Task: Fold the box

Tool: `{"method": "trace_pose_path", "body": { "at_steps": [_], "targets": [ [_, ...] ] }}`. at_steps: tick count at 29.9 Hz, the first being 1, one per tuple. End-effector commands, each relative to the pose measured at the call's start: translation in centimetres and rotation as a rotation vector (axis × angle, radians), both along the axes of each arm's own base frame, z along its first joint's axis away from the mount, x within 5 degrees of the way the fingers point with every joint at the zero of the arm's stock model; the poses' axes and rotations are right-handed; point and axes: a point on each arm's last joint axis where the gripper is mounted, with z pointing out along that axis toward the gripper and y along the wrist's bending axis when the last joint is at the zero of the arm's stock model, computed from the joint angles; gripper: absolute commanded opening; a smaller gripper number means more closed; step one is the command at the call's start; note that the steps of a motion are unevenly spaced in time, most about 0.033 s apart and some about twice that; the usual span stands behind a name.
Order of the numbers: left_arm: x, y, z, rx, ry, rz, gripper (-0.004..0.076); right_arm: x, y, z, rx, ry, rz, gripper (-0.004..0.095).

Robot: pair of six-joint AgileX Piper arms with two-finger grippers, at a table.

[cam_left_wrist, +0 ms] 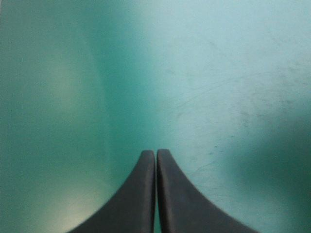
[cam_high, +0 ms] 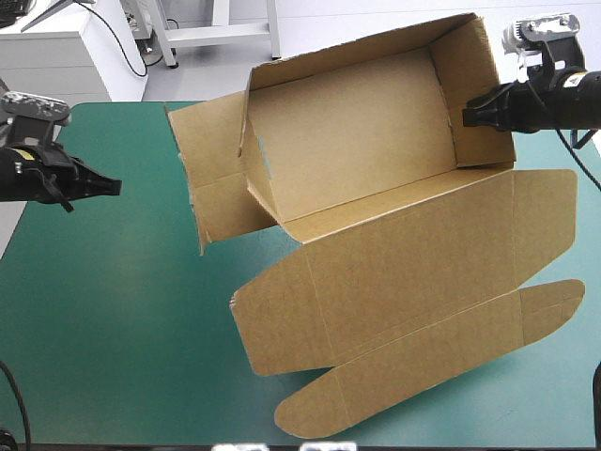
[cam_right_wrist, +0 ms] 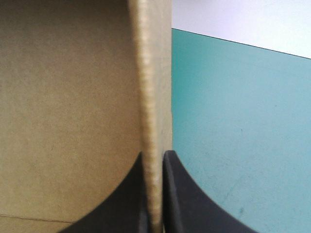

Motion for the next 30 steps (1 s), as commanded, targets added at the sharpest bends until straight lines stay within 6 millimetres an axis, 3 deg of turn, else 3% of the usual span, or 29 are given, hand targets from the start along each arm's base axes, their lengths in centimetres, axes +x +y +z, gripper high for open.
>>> {"method": "trace_pose_path", "body": {
  "at_steps": [1,5,9,19,30],
  "targets": [
    [0.3,-1.5,-0.1,-0.134,-0.115,-0.091,-0.0008,-1.9,0.6,2.4,0.07,-0.081,0.032,-0.0021],
    [0.9,-3.1,-2.3,-0.314,-0.127,-0.207,-0.0008,-1.9,0.5,2.4,0.067,-0.084,0.034,-0.0021],
    [1.0,-4.7,-2.9,-0.495,-0.172,-0.324,-0.0008,-1.9,0.5,2.4,0.063,-0.084,0.032,-0.0021],
    [-0.3,-6.8,-0.2,-0.83,-0.274,-0.547,-0.0008,-1.8,0.4,2.2,0.053,-0.077,0.019,-0.0021],
    [-1.4,-7.4,2.0,-1.087,-0.334,-0.671,-0.0008,-1.3,0.9,1.9,0.088,-0.067,0.018,-0.0017]
  ]
}}
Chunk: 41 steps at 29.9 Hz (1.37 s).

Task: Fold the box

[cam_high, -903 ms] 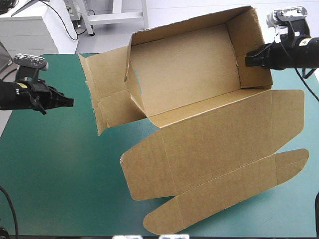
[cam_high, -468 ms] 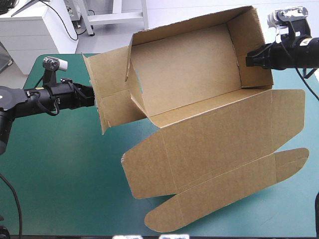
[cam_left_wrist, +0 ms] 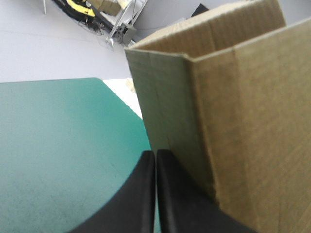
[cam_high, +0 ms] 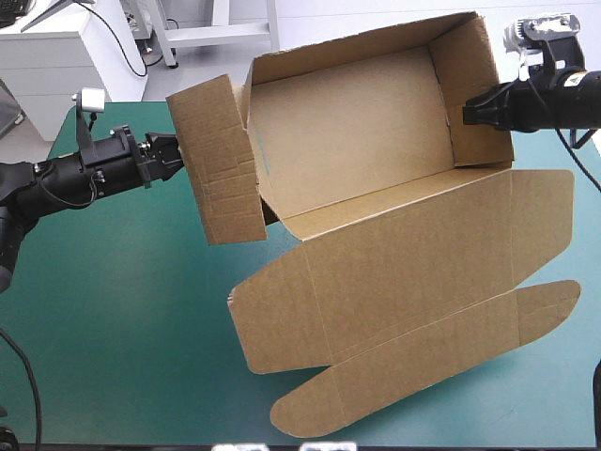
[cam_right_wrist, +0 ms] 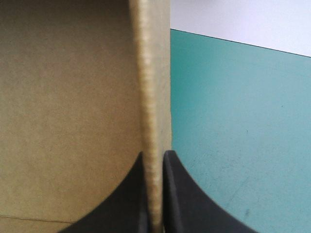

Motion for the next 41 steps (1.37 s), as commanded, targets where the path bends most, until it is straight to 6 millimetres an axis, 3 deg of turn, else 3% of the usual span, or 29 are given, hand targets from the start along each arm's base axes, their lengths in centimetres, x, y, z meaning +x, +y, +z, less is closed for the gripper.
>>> {"method": "trace_pose_path", "body": {
  "at_steps": [1,8,12,18,26,30,36,41],
  "targets": [
    [-1.7,-0.4,2.6,-0.117,-0.084,-0.075,-0.0008,-1.3,1.2,1.8,0.069,-0.07,0.024,-0.0017],
    [-1.9,-0.5,2.7,-0.131,-0.082,-0.093,0.0002,-0.6,2.5,1.7,0.077,-0.112,-0.007,-0.0017],
    [-1.9,-0.6,2.7,-0.131,-0.082,-0.095,0.0062,-0.4,3.4,2.0,0.092,-0.148,-0.023,-0.0017],
    [-2.2,-1.9,2.7,-0.13,-0.082,-0.148,0.0208,-0.2,4.4,2.2,0.076,-0.184,-0.048,-0.0017],
    [-2.2,-2.2,2.7,-0.114,-0.109,-0.147,0.0496,-0.2,5.3,2.3,0.061,-0.202,-0.061,-0.0017],
    [-2.1,-2.2,2.5,-0.072,-0.11,-0.137,0.0513,-0.3,6.4,2.3,0.061,-0.209,-0.051,-0.0017],
    [-1.0,-1.8,2.2,0.056,-0.054,0.018,0.0513,0.4,8.1,1.7,0.042,-0.216,-0.042,-0.0017],
    [-0.5,-3.1,3.1,0.202,-0.036,0.147,0.0512,1.1,9.6,1.2,0.016,-0.241,-0.069,-0.0017]
  ]
}}
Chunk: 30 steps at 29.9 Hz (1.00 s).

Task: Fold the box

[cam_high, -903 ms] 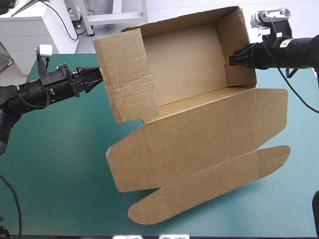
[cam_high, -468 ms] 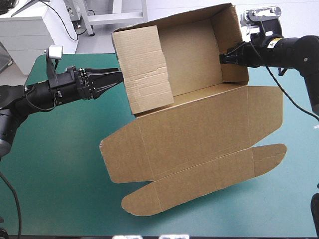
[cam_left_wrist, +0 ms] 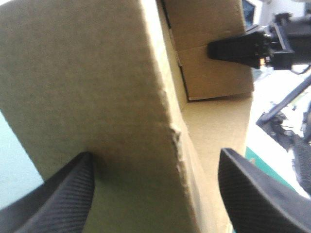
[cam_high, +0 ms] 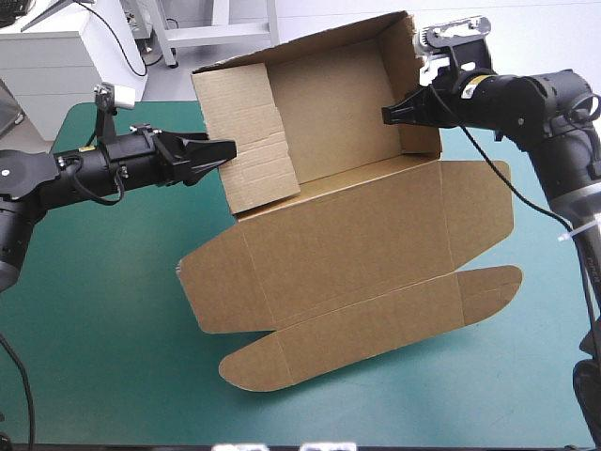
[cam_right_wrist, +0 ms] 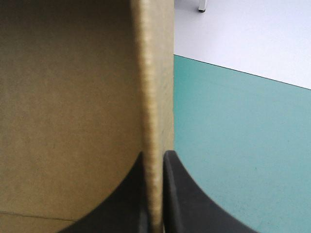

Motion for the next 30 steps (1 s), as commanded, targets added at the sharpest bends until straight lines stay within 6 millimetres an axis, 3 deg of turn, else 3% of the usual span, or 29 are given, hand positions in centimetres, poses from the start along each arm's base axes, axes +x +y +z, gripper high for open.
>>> {"method": "trace_pose_path", "body": {
  "at_steps": [1,9,16,26,30],
  "targets": [
    [-0.8,-1.4,3.0,0.03,-0.061,0.102,0.0512,-0.8,1.0,2.4,0.089,-0.132,-0.011,-0.0017],
    [0.1,-3.8,3.8,0.317,-0.05,0.313,0.041,0.3,2.4,1.7,0.139,-0.137,-0.01,-0.0017],
    [2.2,-5.3,3.0,0.256,0.026,0.388,0.0362,0.4,2.5,1.6,0.176,-0.119,-0.024,-0.0018],
    [3.4,-5.9,2.5,0.179,0.063,0.404,0.0065,0.4,2.5,1.7,0.203,-0.116,-0.034,-0.0019],
    [3.5,-6.0,2.4,0.2,0.045,0.395,-0.0007,0.4,2.4,1.5,0.159,-0.12,-0.028,-0.0019]
  ]
}}
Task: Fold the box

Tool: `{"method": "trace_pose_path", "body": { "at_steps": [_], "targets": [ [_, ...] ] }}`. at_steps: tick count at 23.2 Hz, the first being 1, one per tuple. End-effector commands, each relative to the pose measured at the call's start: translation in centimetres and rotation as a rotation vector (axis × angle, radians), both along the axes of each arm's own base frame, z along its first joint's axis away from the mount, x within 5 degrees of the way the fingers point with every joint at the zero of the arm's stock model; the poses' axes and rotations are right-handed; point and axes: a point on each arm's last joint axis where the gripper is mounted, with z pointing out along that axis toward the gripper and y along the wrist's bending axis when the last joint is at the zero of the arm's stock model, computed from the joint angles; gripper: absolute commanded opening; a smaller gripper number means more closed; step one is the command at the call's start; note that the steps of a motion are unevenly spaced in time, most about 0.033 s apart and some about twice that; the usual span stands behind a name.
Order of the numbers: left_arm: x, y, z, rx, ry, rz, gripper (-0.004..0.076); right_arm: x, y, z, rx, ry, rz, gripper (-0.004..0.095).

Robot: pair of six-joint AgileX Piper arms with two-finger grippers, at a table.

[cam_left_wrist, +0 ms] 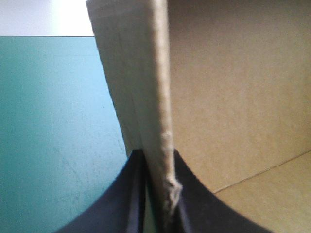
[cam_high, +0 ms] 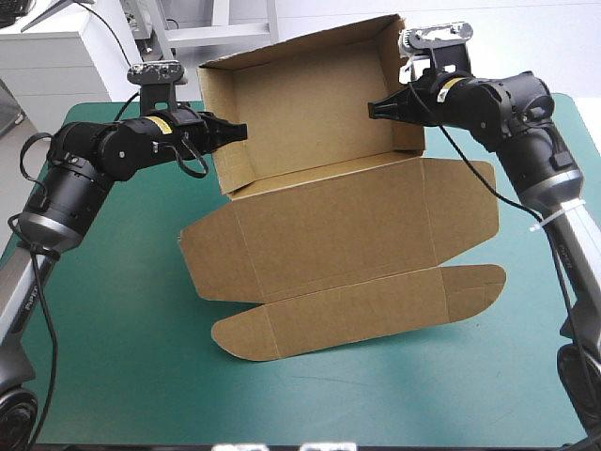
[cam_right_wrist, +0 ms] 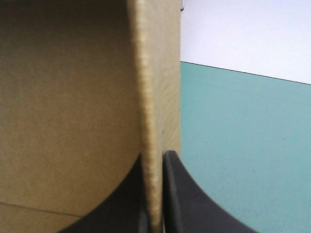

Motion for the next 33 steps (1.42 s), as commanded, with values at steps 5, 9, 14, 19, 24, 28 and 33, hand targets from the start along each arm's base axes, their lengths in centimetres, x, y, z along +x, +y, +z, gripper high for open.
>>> {"method": "trace_pose_path", "body": {
  "at_steps": [5,9,14,19,24,28,33],
  "targets": [
    [0.0,-0.8,1.4,-0.046,-0.077,-0.029,-0.0008,-1.3,0.3,0.8,-0.04,0.024,0.054,-0.0019],
    [1.9,-1.5,-1.7,0.022,0.058,-0.052,-0.0008,1.0,1.1,-4.7,-0.142,0.318,0.082,-0.002],
    [4.1,-2.6,-7.3,0.147,0.282,-0.116,-0.0008,3.5,2.7,-10.5,-0.147,0.561,0.113,-0.002],
    [5.8,-3.0,-11.7,0.248,0.424,-0.143,-0.0008,4.9,3.3,-13.3,-0.156,0.629,0.115,-0.0021],
    [6.4,-3.3,-13.6,0.269,0.484,-0.155,-0.0008,5.6,3.5,-14.9,-0.17,0.664,0.113,-0.0021],
    [6.4,-3.3,-13.8,0.303,0.474,-0.206,-0.0008,5.9,3.6,-15.7,-0.176,0.682,0.112,-0.0021],
    [6.1,-3.3,-13.6,0.329,0.491,-0.234,-0.0008,6.2,3.4,-16.1,-0.17,0.695,0.091,0.0036]
  ]
}}
